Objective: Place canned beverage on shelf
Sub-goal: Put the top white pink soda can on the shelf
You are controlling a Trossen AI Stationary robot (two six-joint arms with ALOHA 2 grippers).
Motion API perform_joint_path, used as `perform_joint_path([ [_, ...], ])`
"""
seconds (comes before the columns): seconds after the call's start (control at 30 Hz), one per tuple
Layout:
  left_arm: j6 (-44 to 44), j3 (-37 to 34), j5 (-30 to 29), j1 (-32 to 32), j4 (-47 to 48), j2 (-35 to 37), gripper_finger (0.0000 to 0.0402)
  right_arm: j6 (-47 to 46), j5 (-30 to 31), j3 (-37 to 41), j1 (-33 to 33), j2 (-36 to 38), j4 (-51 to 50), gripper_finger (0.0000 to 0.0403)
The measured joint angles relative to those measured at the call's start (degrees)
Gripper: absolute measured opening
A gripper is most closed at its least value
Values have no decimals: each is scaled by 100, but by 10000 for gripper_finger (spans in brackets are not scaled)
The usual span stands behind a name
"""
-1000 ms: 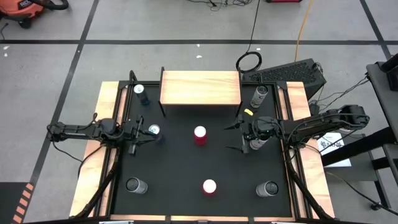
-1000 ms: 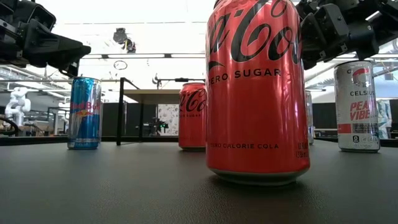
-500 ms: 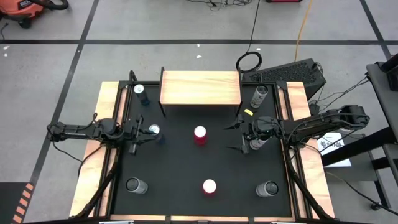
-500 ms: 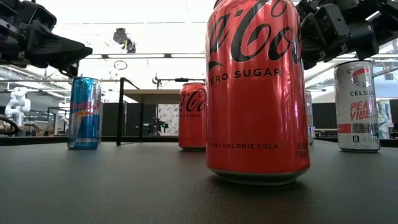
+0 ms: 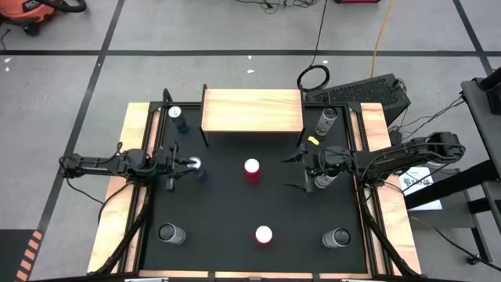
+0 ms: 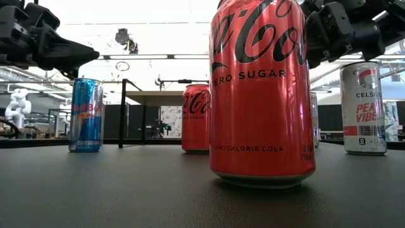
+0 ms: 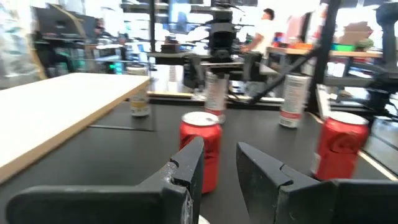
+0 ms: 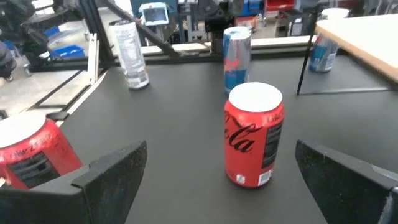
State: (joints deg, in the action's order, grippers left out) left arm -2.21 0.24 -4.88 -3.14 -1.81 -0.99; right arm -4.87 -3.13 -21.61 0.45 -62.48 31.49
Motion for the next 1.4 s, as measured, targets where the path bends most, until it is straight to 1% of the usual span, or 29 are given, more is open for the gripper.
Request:
perform_joint_path([
  [0.73,-43,-1,-162,0,-3,0,100,-40,19,0,-2,0,43,396],
  [0.93,-51,-1,-131,0,-1,0,100,138,168,0,-7,0,38,396],
  [1.0,-269,0,-75,0,1,0,100,187,183,0,-9,0,13,396],
  [1.1,-1040,-1,143,0,-15,0,100,398,185,0,-11,0,14,396],
  [1.17,-1346,1,337,0,-60,0,100,456,183,0,-12,0,53,396],
  [1.23,-1355,1,445,0,-77,0,100,462,179,-2,-13,0,59,396],
  [1.4,-1301,-1,450,0,80,-43,100,459,161,-1,-11,0,114,396],
])
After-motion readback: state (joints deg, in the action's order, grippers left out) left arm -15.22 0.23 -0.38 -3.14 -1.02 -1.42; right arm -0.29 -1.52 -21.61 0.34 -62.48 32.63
